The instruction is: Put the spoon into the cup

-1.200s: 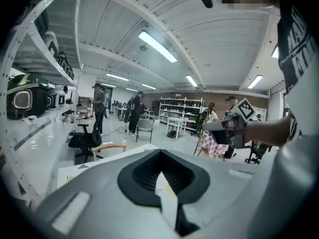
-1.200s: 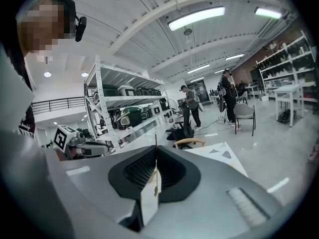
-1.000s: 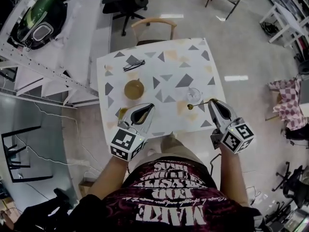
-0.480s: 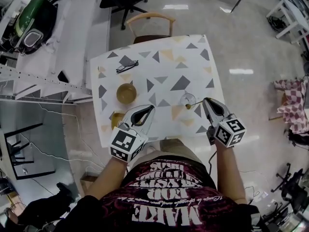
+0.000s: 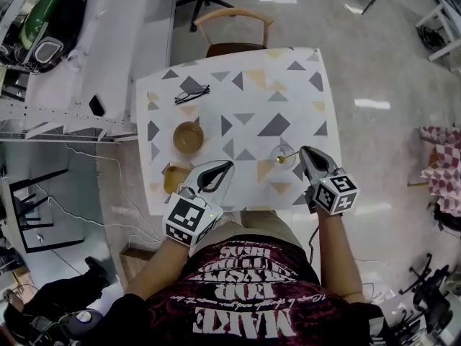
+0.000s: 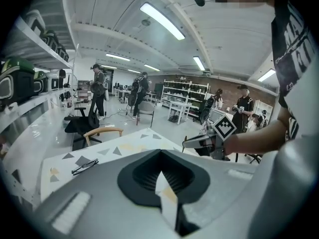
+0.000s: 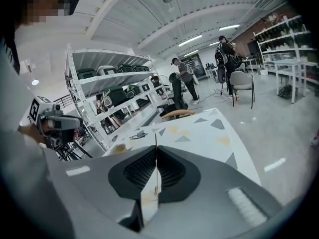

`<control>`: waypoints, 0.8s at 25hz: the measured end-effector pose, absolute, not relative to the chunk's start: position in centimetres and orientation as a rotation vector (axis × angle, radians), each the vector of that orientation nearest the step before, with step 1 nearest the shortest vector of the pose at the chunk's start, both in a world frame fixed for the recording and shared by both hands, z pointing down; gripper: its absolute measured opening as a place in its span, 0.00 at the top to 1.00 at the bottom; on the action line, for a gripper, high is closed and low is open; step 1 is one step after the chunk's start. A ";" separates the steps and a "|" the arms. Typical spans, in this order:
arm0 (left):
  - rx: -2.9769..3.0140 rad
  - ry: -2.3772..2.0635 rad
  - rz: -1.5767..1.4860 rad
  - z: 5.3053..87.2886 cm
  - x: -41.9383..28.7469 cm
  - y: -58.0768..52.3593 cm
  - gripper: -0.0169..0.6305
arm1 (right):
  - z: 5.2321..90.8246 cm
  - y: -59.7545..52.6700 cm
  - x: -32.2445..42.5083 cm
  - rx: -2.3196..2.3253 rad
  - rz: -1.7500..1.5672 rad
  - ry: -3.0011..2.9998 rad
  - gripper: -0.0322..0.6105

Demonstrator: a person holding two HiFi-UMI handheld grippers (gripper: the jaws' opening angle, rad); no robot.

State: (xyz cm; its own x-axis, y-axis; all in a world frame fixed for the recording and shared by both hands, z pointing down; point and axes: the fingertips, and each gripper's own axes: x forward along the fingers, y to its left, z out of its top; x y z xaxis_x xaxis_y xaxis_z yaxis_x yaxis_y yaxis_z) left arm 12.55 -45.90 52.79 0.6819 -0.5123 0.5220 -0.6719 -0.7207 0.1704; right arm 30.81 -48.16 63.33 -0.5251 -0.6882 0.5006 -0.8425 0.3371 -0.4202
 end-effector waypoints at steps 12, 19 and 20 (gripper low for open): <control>2.481 -1.011 0.705 53.1 10.0 -44.4 0.97 | 67.4 -49.5 30.1 1.378 0.992 -2.333 0.89; 2.519 -1.020 0.675 51.3 9.1 -43.3 0.97 | 68.4 -48.6 30.2 1.403 1.023 -2.253 0.59; 2.530 -1.011 0.666 50.9 9.2 -43.0 0.97 | 68.3 -48.1 30.3 1.410 1.018 -2.239 0.57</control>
State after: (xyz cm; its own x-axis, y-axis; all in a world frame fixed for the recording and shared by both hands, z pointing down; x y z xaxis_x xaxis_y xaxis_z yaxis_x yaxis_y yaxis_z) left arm 9.20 -43.00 50.85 0.6376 -0.5537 0.5356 -0.7106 -0.6912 0.1313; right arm 30.31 -48.15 68.28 -0.4700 -0.6592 0.5870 -0.8757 0.2650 -0.4036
